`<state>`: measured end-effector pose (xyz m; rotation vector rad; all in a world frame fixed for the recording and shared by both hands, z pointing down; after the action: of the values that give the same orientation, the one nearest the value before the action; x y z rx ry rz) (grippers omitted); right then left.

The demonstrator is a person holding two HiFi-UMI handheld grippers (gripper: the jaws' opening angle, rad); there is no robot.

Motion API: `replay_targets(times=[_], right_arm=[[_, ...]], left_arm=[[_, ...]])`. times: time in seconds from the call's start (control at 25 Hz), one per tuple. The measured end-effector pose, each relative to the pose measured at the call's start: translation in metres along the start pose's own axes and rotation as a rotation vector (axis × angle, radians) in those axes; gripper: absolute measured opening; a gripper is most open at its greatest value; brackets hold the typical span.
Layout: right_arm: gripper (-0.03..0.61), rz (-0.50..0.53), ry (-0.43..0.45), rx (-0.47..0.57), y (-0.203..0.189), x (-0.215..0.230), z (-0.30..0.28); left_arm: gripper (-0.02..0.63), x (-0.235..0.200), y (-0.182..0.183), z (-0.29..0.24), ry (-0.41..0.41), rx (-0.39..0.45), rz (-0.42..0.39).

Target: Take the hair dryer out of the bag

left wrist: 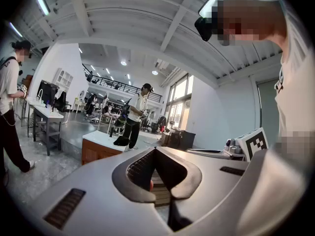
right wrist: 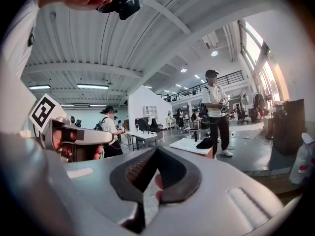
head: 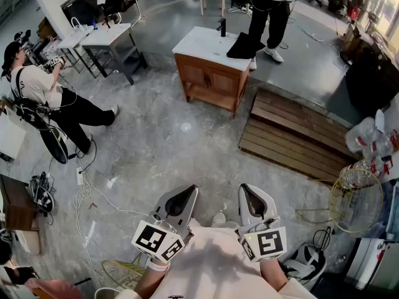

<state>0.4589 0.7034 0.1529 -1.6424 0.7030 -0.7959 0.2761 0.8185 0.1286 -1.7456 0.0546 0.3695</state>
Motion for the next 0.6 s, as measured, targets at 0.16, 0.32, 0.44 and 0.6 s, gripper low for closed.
replay_targets(times=[0.16,0.32,0.44,0.6], right_arm=[[0.009,0.025,-0.020,0.037,0.003,0.014,-0.007],[0.009,0.049,-0.032,0.040,-0.002,0.025,-0.009],[0.009,0.052,-0.038,0.029,-0.007,0.034,-0.011],[0.009,0.014,-0.047,0.055,-0.008,0.048,-0.011]], left_arm=[[0.006,0.000,0.003,-0.021,-0.010,0.025,-0.022],[0.006,0.003,0.000,-0.037,-0.021,0.022,-0.041],[0.006,0.006,-0.005,-0.045,-0.022,0.001,-0.038],[0.006,0.008,-0.008,-0.057,-0.021,-0.020,-0.038]])
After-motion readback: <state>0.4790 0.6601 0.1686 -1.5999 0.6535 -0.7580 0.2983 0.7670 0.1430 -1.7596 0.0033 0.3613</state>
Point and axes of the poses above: the fingertips, and each gripper's own axes: z backward along the fingers, x to its right, y out of its top, the point moved 9 cm from there along z, backward along the fingers, and after that the axes turned 8 degrees about -y, right-handed, at the moved point
